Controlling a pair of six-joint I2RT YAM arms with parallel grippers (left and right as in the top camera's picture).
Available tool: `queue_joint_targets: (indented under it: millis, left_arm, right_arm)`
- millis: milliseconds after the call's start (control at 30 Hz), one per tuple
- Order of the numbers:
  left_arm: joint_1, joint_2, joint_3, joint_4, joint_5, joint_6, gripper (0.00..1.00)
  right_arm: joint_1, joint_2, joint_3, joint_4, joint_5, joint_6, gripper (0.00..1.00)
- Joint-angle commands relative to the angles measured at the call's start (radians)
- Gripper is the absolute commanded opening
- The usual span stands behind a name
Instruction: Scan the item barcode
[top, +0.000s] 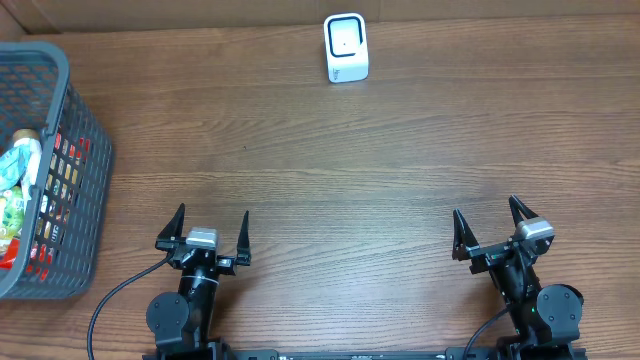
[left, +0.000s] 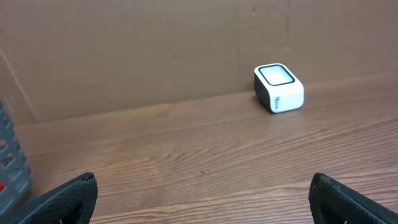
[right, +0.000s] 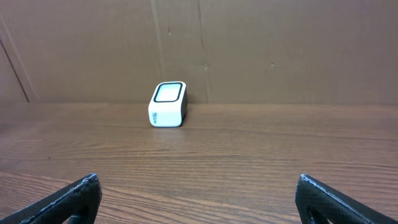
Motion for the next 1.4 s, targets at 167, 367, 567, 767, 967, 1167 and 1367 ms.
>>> queue_joint_targets:
  millis: [167, 367, 567, 767, 967, 1167, 1367]
  left_arm:
    - [0.004, -0.002, 0.084, -0.028, 0.036, -0.028, 1.0]
    - [0.004, 0.089, 0.218, -0.093, 0.045, -0.039, 1.0]
    - [0.004, 0.285, 0.42, -0.16, 0.085, -0.039, 1.0]
    - [0.004, 0.558, 0.739, -0.362, 0.106, -0.039, 1.0]
    - [0.004, 0.854, 1.149, -0.698, 0.106, -0.027, 1.0]
    - [0.004, 1.151, 1.614, -1.093, 0.106, -0.024, 1.0]
    - [0.004, 1.352, 1.96, -1.347, 0.174, -0.024, 0.99]
  right_arm:
    - [0.002, 0.052, 0.112, 0.008, -0.043, 0.004, 1.0]
    - [0.002, 0.169, 0.23, 0.008, -0.093, 0.004, 1.0]
    - [0.002, 0.324, 0.367, -0.014, -0.151, 0.004, 1.0]
    - [0.002, 0.505, 0.57, -0.164, -0.187, 0.003, 1.0]
    - [0.002, 0.69, 0.824, -0.356, -0.209, 0.003, 1.0]
    - [0.002, 0.9, 1.156, -0.631, -0.208, 0.003, 1.0]
    - [0.002, 1.113, 1.485, -0.934, -0.209, -0.008, 1.0]
